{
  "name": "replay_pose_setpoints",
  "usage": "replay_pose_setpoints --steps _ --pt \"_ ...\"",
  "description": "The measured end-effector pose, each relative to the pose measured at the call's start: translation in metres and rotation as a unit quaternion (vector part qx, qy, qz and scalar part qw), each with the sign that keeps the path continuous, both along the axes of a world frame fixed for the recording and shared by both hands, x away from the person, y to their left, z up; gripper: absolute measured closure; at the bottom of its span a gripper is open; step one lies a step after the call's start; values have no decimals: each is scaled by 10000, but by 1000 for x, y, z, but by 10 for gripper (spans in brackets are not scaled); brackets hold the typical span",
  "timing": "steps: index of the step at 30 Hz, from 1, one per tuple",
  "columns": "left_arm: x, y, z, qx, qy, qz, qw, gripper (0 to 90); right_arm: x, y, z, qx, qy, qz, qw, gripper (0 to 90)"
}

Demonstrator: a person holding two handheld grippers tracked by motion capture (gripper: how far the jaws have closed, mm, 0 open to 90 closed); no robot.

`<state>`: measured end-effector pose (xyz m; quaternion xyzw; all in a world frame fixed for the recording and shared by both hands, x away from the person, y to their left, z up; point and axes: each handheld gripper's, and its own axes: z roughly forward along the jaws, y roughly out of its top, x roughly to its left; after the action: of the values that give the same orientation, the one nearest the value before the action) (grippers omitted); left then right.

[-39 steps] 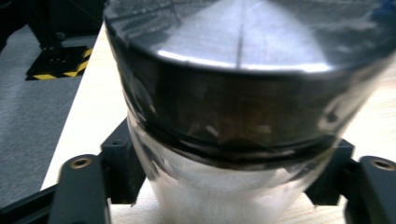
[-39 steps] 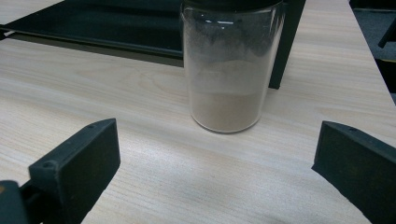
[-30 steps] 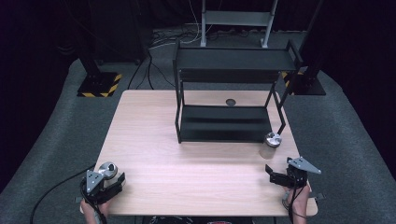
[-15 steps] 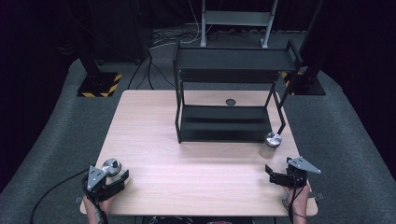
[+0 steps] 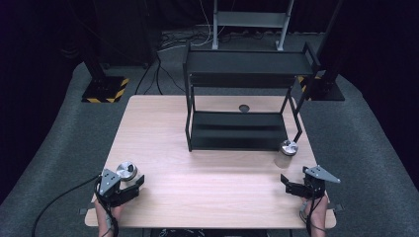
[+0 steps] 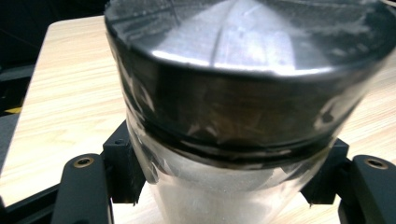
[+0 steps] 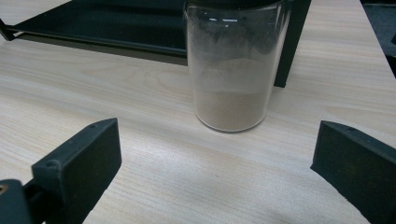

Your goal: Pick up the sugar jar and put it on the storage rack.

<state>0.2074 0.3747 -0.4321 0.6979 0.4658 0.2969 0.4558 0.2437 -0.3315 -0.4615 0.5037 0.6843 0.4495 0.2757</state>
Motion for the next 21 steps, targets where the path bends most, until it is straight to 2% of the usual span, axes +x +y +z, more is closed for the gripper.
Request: replay_pose_setpoints --steps 11,21 --pt "16 -16 12 48 -59 -319 9995 305 1 3 2 -84 36 8 10000 1" --pt "32 -31 24 189 -81 -572 9982 305 2 3 2 -101 58 29 9999 1"
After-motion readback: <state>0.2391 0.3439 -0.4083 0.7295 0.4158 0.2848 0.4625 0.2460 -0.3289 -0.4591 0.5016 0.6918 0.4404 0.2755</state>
